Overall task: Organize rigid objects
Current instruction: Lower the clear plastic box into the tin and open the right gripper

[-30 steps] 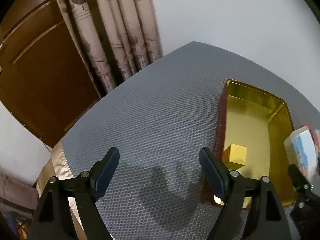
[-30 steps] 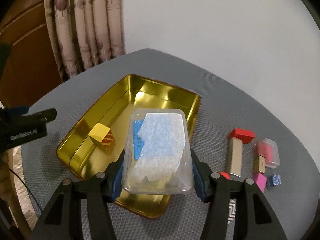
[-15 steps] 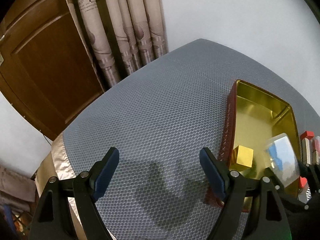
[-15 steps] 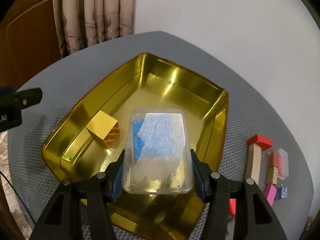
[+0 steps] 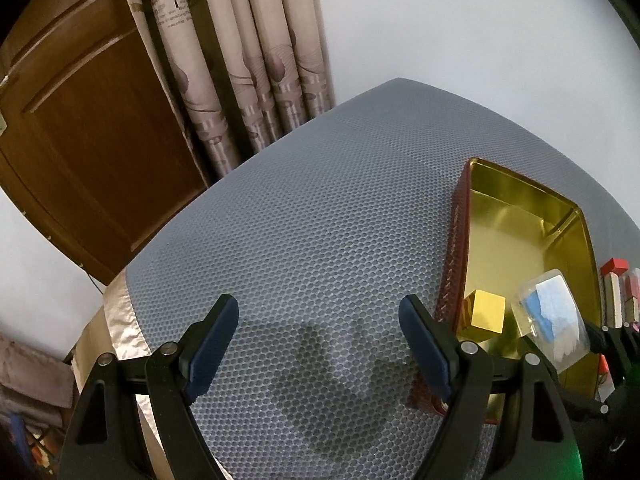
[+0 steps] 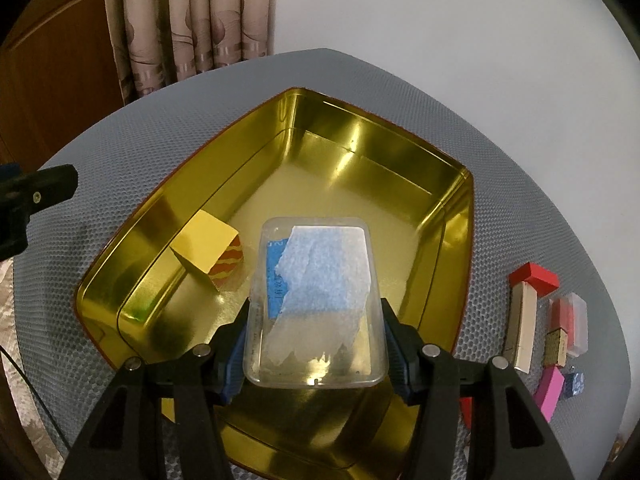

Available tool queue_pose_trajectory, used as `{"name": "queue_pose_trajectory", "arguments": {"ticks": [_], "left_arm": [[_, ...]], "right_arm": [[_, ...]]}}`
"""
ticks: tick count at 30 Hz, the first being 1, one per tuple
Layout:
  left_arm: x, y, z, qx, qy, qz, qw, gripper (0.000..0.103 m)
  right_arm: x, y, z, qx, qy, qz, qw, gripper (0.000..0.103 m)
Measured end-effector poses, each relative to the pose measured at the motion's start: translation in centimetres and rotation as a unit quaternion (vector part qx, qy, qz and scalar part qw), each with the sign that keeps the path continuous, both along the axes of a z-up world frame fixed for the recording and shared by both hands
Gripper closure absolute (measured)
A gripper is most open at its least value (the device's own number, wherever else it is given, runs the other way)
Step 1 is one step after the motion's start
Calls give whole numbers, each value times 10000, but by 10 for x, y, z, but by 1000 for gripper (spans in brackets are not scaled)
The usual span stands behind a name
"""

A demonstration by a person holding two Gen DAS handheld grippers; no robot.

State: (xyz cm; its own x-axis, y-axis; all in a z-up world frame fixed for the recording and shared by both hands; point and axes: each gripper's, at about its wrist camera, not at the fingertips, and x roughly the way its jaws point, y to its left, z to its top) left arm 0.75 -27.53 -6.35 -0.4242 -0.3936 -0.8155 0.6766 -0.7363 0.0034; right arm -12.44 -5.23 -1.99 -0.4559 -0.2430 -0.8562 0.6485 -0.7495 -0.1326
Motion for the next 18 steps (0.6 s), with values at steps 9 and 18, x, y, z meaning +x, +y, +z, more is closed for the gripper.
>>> {"name": "queue_pose_trajectory", "arguments": {"ticks": [9,18], "left_arm": [[-1,2,0,-25,-6,-19,10000,23],[-2,4,0,-37,-5,-25,10000,23]], "right_arm": [[-4,-2,-3,-25,-97,-56,9999,45],[-1,0,10,-175,-12,-114,9998,41]]}}
